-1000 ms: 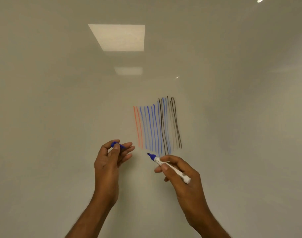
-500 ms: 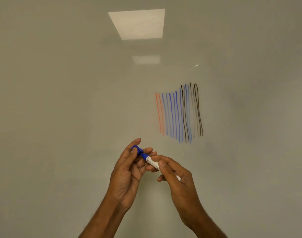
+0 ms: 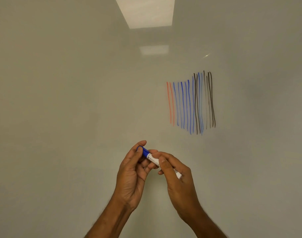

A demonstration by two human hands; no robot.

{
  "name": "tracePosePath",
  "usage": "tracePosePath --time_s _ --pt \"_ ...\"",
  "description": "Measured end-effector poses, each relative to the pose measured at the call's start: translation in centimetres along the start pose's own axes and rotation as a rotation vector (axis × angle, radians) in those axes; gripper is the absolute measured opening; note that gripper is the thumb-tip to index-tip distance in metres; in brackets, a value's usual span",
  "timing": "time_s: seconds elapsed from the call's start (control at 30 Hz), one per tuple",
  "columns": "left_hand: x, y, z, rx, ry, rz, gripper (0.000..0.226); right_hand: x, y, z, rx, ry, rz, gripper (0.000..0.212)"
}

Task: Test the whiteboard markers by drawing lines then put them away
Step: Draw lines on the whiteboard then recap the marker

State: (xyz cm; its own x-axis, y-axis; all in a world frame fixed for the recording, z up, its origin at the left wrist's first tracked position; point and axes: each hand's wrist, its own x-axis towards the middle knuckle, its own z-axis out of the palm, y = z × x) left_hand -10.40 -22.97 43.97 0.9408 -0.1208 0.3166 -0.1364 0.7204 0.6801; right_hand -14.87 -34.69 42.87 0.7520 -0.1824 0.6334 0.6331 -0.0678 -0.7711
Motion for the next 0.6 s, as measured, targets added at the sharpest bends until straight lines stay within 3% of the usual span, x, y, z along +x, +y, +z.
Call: tracePosePath --time_s 0.3,0.6 --pt "-1.1 0.1 -4.5 0.163 -0.003 -0.036 0.031 -2.1 3.2 1.4 -0.005 -0.03 0.098 0.024" --pt "-4.8 -1.1 -15.0 0.659 0.125 0.039 0.039 -7.7 10.8 5.7 -0.361 -0.228 0.071 0.015"
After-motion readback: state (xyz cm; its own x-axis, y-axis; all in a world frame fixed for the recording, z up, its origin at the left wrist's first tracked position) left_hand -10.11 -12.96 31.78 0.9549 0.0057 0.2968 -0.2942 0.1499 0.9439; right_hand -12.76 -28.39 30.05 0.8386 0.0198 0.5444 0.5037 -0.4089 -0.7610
